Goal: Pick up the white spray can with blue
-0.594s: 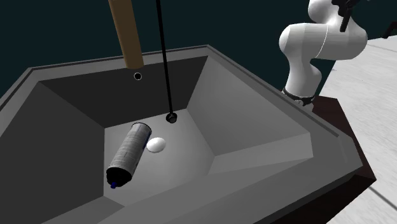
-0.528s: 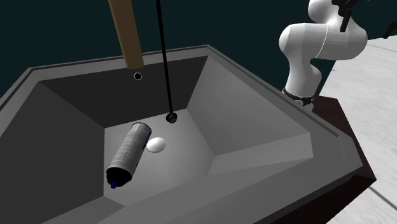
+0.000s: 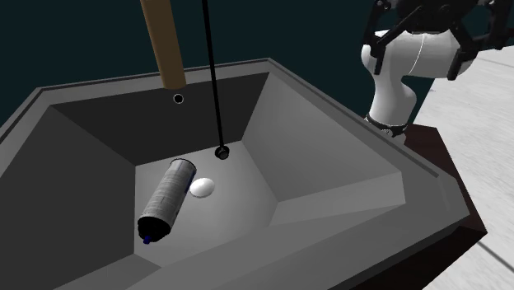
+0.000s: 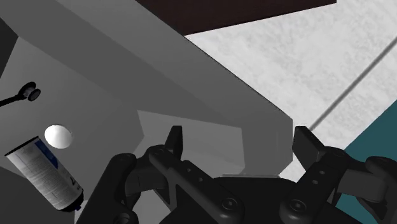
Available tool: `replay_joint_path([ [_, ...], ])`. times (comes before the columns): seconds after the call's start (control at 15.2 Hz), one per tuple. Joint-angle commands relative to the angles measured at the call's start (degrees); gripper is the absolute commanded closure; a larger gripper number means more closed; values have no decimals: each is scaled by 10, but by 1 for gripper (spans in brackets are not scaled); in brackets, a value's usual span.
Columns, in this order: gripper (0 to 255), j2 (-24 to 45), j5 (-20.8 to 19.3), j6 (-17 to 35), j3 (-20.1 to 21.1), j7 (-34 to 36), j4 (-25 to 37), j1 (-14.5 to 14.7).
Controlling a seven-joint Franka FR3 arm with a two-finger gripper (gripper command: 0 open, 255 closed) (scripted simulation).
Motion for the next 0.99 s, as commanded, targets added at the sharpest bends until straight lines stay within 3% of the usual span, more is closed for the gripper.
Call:
replay_joint_path([
  [0.0, 0, 17, -15, 21, -21, -30, -3, -6],
  [0.53, 0, 128, -51, 119, -106, -143, 13, -18],
  [0.92, 0, 239, -42, 189, -168, -236, 56, -18],
])
